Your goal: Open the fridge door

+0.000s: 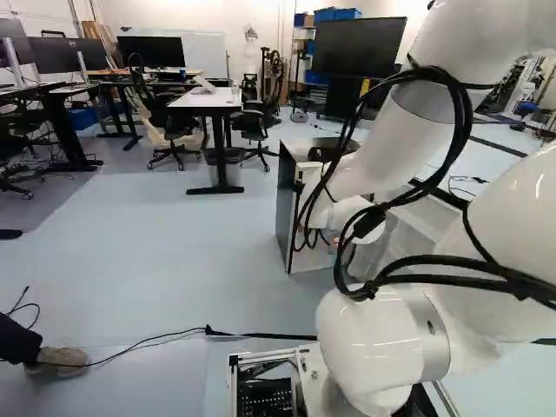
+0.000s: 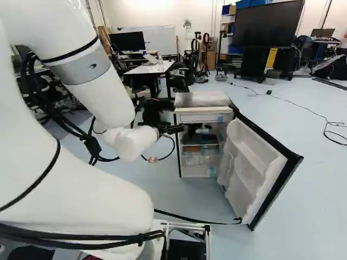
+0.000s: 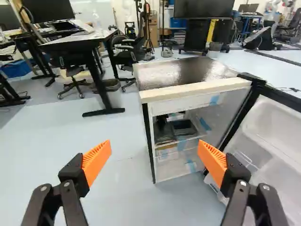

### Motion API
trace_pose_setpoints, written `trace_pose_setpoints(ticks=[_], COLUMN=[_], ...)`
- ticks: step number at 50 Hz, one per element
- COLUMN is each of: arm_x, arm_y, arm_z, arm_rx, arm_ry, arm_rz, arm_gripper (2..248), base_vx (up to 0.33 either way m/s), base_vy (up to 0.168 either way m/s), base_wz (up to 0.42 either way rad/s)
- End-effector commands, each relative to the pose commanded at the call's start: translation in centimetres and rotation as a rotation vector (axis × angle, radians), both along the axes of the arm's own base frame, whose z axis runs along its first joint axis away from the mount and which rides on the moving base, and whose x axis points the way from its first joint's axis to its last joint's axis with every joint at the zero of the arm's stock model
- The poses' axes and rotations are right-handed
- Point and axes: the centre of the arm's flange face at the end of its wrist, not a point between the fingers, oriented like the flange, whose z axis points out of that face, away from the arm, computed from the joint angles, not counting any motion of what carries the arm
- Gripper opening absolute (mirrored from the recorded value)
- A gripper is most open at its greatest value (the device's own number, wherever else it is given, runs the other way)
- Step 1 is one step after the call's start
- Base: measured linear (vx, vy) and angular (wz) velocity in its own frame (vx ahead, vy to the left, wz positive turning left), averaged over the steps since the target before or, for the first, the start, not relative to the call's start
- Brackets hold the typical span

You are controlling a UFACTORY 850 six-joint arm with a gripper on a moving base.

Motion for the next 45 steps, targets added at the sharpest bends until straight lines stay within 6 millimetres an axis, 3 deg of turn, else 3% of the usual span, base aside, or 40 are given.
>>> trace_pose_setpoints(ticks=[45], arm_x=[-1.7], arm_y=[1.4], arm_z=[-0.2], arm_rx=[-0.028], arm_ry=[-0.009], arm_rz=[0.105], arm_gripper=[247], base_vx=[0.0], base_vy=[0.0], base_wz=[0.0])
